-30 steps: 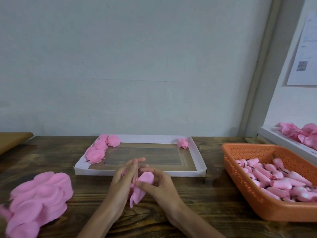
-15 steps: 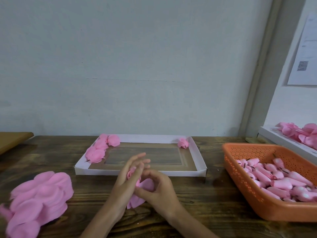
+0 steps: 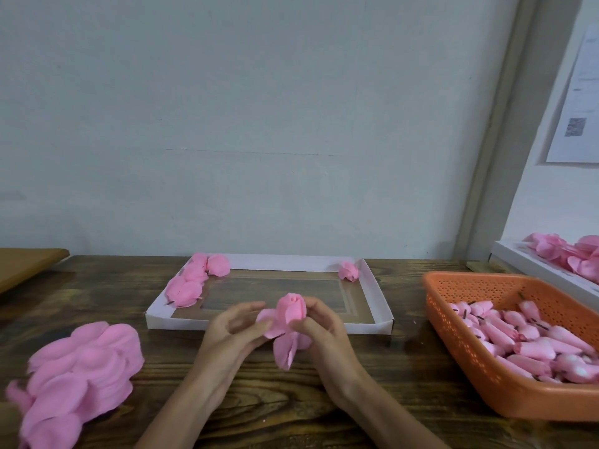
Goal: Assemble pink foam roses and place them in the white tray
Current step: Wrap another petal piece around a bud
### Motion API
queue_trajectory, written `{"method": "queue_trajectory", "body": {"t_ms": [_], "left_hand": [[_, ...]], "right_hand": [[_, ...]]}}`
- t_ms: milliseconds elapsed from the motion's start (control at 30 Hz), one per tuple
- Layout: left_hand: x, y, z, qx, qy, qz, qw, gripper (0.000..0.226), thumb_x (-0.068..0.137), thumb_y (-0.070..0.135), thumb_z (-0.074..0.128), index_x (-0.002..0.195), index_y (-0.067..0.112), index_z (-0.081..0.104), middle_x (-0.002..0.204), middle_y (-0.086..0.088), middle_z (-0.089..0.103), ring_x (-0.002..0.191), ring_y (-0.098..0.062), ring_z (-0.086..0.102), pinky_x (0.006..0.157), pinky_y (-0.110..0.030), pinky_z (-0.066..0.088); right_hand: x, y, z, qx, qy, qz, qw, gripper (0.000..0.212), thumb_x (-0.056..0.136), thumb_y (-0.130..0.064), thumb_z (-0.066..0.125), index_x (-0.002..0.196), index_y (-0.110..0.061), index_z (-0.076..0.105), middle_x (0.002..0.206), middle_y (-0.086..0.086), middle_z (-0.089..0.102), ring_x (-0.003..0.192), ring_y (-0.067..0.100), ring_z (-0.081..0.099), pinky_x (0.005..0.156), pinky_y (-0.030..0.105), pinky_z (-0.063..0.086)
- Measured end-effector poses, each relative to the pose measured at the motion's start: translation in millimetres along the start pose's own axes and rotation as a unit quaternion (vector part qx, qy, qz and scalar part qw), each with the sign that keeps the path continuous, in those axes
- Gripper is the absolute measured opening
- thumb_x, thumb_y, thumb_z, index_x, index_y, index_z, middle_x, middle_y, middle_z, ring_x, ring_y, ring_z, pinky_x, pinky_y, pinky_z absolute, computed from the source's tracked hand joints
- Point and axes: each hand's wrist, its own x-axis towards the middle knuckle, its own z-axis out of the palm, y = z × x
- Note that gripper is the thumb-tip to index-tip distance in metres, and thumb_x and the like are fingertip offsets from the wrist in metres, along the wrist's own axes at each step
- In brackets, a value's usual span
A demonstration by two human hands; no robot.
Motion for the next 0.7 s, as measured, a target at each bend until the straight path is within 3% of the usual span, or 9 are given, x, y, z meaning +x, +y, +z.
{"method": "queue_trajectory", "body": {"t_ms": [133,233,333,567,700], "left_hand": [[1.9,-3.0,-3.0,0.03,0.019,0.035,0.999,0.027,0.065,0.017,0.086,0.09,0.013,0.08,0.099,-0.018,0.079,0.096,-0.031,0.077,0.08,-0.033,0.061],[3.0,-4.9,-5.0,0.058,0.044,0.042,0.996,0.019,0.069,0.018,0.087,0.088,0.017,0.082,0.097,-0.013,0.08,0.096,-0.027,0.077,0.085,-0.039,0.059],[3.5,-6.9,-5.4,0.088,0.064,0.042,0.993,0.011,0.081,0.012,0.083,0.09,0.019,0.083,0.096,-0.009,0.08,0.097,-0.025,0.076,0.089,-0.041,0.058],[-3.0,-3.1,0.5,0.064,0.063,0.052,0.995,0.024,0.072,0.034,0.084,0.089,0.018,0.084,0.095,-0.011,0.079,0.095,-0.027,0.075,0.086,-0.043,0.06],[-5.7,-2.1,4.2,0.068,0.044,0.077,0.994,0.034,0.069,0.04,0.084,0.09,0.014,0.084,0.093,-0.014,0.078,0.088,-0.025,0.074,0.074,-0.031,0.06]], "right_hand": [[0.4,4.7,-1.1,0.007,-0.02,0.01,1.0,0.027,0.086,-0.014,0.068,0.112,-0.006,0.068,0.119,0.023,0.069,0.105,0.032,0.068,0.084,0.043,0.057],[-0.7,3.9,0.4,-0.038,-0.026,0.002,0.999,0.025,0.086,-0.013,0.071,0.111,-0.009,0.071,0.115,0.011,0.075,0.107,0.023,0.071,0.085,0.03,0.058],[-0.6,4.5,-0.1,-0.069,-0.034,-0.017,0.997,0.023,0.09,-0.005,0.074,0.112,-0.009,0.071,0.114,0.008,0.077,0.112,0.024,0.071,0.093,0.033,0.057],[0.5,4.1,0.2,-0.099,-0.078,-0.06,0.99,0.027,0.085,0.0,0.078,0.112,-0.003,0.073,0.128,0.004,0.072,0.119,0.028,0.069,0.106,0.051,0.054],[1.4,6.4,1.4,-0.108,-0.077,-0.069,0.989,0.027,0.084,0.0,0.079,0.111,-0.002,0.075,0.128,0.004,0.072,0.118,0.03,0.069,0.105,0.055,0.054]]}}
